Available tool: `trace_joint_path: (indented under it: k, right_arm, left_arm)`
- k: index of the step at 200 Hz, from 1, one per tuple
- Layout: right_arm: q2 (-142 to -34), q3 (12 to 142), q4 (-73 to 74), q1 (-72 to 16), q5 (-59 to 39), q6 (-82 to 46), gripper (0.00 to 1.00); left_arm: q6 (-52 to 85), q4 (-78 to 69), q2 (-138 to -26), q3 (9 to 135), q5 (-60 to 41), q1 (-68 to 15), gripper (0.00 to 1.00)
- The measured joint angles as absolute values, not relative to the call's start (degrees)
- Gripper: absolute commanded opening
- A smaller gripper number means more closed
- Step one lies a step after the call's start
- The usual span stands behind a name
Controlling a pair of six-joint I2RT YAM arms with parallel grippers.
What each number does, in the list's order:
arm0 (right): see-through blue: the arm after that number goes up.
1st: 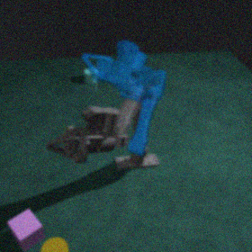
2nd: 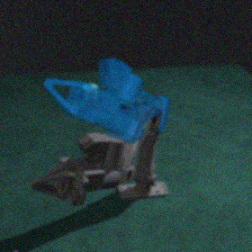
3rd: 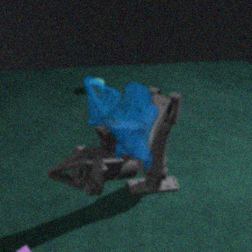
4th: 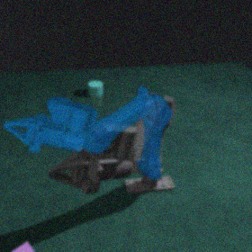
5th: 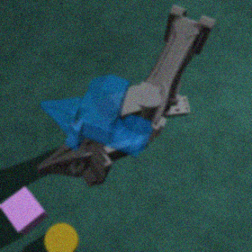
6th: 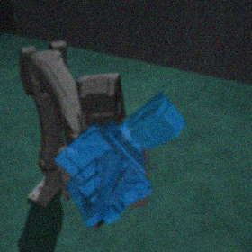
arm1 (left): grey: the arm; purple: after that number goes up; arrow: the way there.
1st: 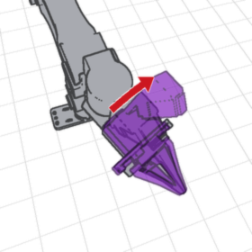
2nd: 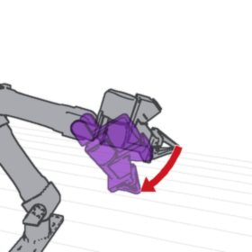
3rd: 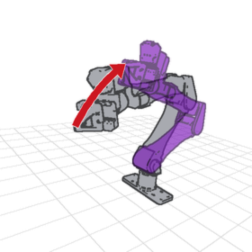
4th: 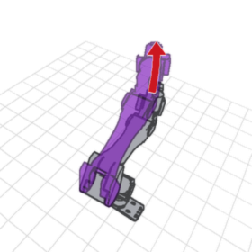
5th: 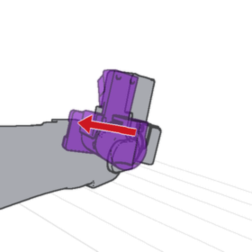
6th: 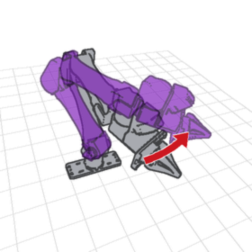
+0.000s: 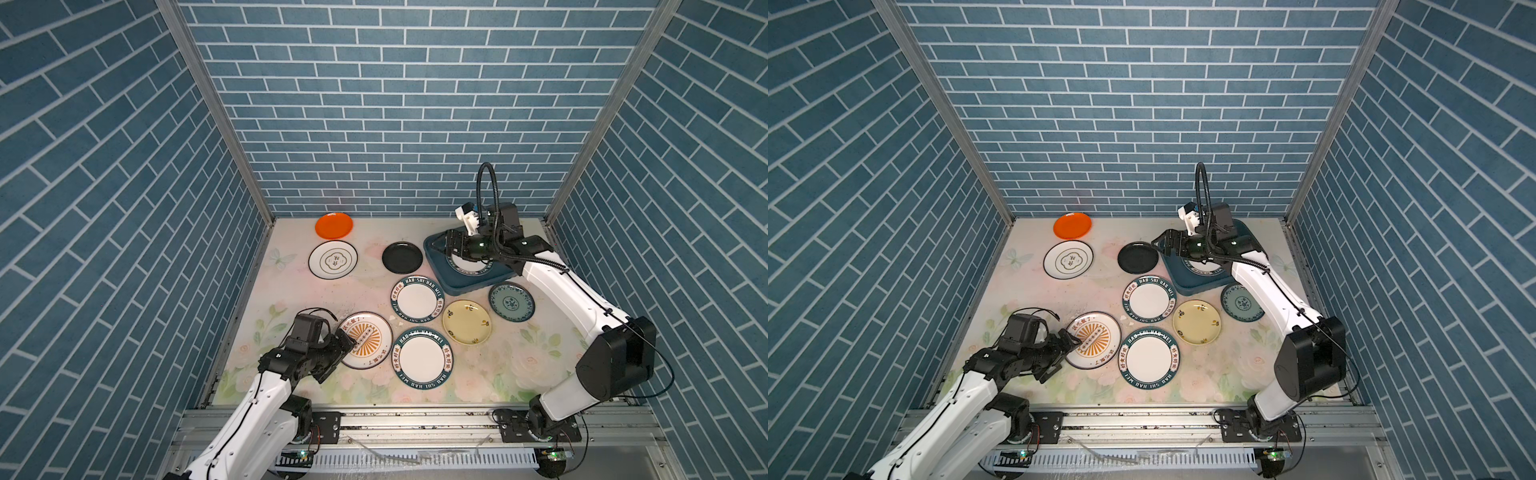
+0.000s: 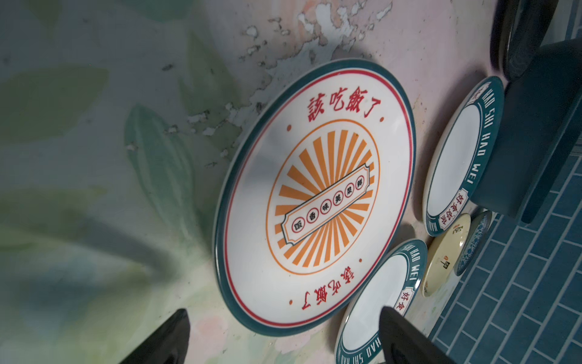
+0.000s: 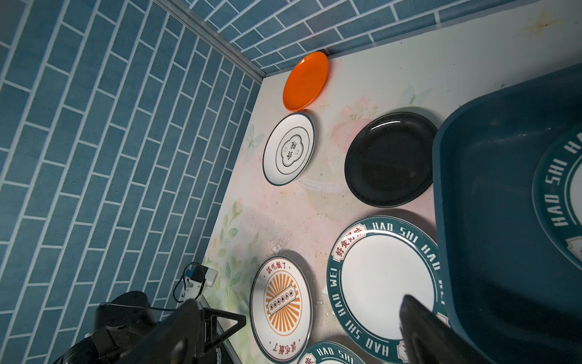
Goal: Place the plates into the plastic bin on the countertop
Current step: 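Reach the left gripper down to the orange-sunburst plate edge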
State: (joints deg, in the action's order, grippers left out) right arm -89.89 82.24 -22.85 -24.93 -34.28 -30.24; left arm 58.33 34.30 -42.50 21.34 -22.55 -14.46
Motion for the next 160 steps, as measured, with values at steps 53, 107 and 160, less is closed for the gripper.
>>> trace_joint_path:
  k: [53, 107, 160]
  right_arm:
    - [-90.3, 82.2, -21.8, -25.2, -33.7, -31.3, 0.98]
    - [-92.8, 83.9, -21.8, -25.2, -33.1, -31.3, 0.98]
    - [-93.6, 85.1, -21.8, -25.2, -32.8, -31.6, 0.98]
  left_arm:
    - [57.1, 29.0, -45.9, 19.2, -25.6, -12.5, 0.83]
    - [56.7, 22.2, -46.9, 15.7, -28.3, -11.3, 0.73]
    - [56.8, 19.7, -44.6, 13.1, -28.6, -9.8, 0.52]
